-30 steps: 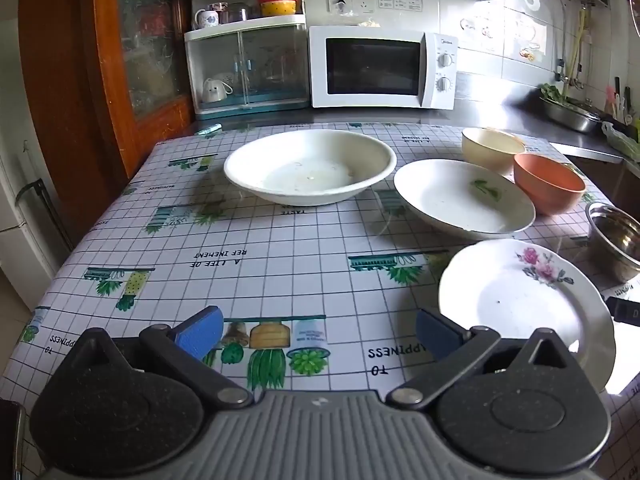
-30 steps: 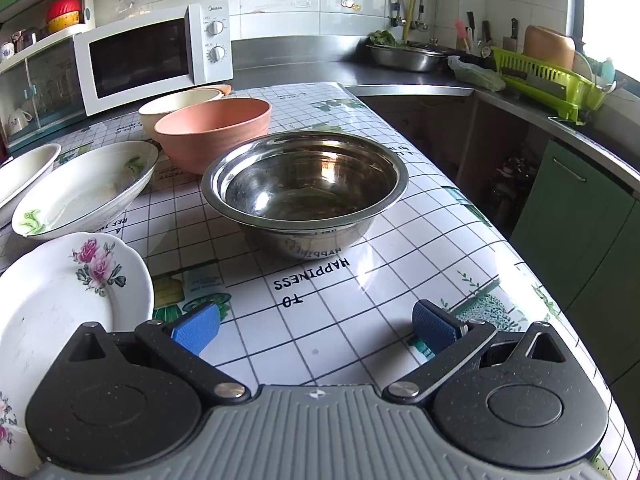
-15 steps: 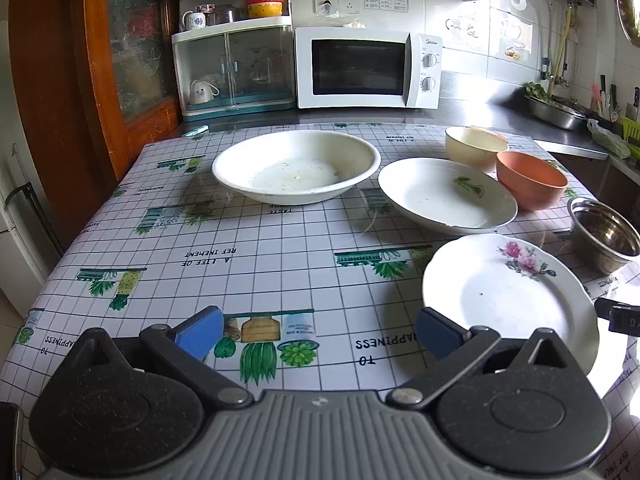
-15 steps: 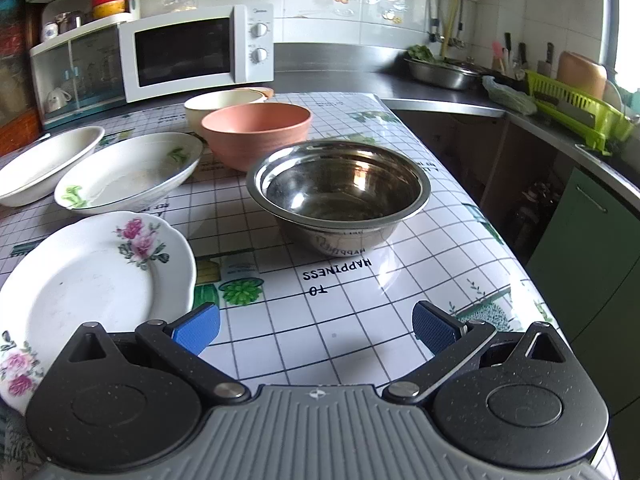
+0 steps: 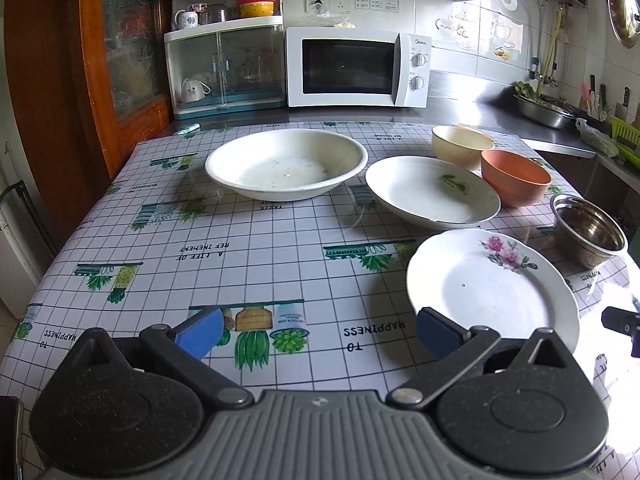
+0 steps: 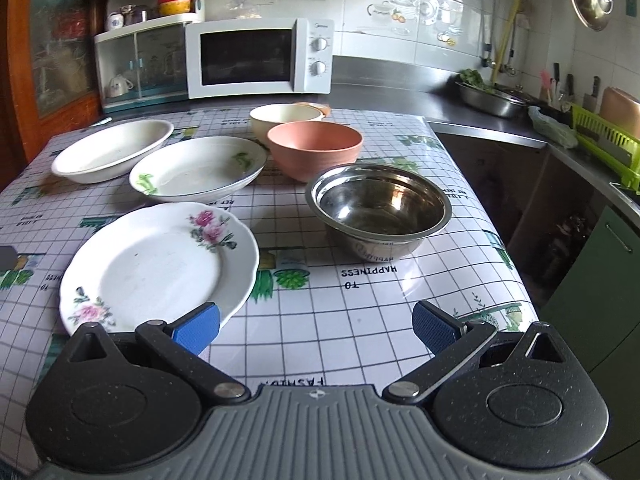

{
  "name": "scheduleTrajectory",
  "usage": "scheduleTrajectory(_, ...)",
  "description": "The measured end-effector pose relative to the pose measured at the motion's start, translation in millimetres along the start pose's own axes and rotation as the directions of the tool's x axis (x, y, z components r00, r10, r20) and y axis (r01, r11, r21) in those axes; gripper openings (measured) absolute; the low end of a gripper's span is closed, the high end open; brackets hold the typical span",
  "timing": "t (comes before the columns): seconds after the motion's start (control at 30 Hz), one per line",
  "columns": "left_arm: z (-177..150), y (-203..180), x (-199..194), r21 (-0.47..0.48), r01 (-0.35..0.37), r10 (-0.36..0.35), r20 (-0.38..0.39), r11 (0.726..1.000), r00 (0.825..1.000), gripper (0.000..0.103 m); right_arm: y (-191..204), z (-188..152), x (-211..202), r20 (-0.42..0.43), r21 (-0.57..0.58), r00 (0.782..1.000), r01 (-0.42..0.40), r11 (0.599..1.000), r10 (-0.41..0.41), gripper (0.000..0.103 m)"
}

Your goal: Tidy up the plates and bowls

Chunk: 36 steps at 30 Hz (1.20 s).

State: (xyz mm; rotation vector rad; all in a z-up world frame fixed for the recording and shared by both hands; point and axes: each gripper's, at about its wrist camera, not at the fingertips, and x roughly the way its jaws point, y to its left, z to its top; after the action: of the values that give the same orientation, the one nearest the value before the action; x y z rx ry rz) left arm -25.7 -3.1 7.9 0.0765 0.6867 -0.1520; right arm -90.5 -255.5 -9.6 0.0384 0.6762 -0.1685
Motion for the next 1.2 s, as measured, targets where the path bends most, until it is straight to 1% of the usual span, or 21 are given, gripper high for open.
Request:
scheduleTrajectory(0.13,-0.1,-0.6,-2.9,0.008,0.008,-0.008,-0.002,1.000,1.000,0.103,0.9,-4.0,-10.0,-0.010,-0.019,1.000,-0.029,0.999,0.029,0.103)
scheduleTrajectory(0.37,-1.6,0.0,-6.5,0.021,0.017,-0.017,-0.009,1.000,1.000,0.103,5.3,-6.9,-24.1,-0.011,-0.065,0.999,-0.031,0.997,0.030,0.103)
scheduleTrajectory(0.63,-7.1,-0.6,-12.0,0.043,0.039,-0.038,-0.018,0.998,0.999,0.103,6.0,-8.8,-31.7,-0.018,-0.065,0.999,-0.048,0.997,0.046,0.103)
scheduleTrajectory(0.8,-8.0,-5.1,-14.4,0.056,0.057,-0.056,-0.015,0.997,0.998,0.103,6.4,-8.8,-34.1,-0.015,-0.069,0.999,-0.047,0.997,0.046,0.103)
scheduleTrajectory(1.2,-9.3,-11.1,-19.9,0.065,0.076,-0.075,-0.023,0.995,0.997,0.103,8.9,-6.7,-40.6,-0.003,-0.079,0.999,-0.049,0.996,0.049,0.103)
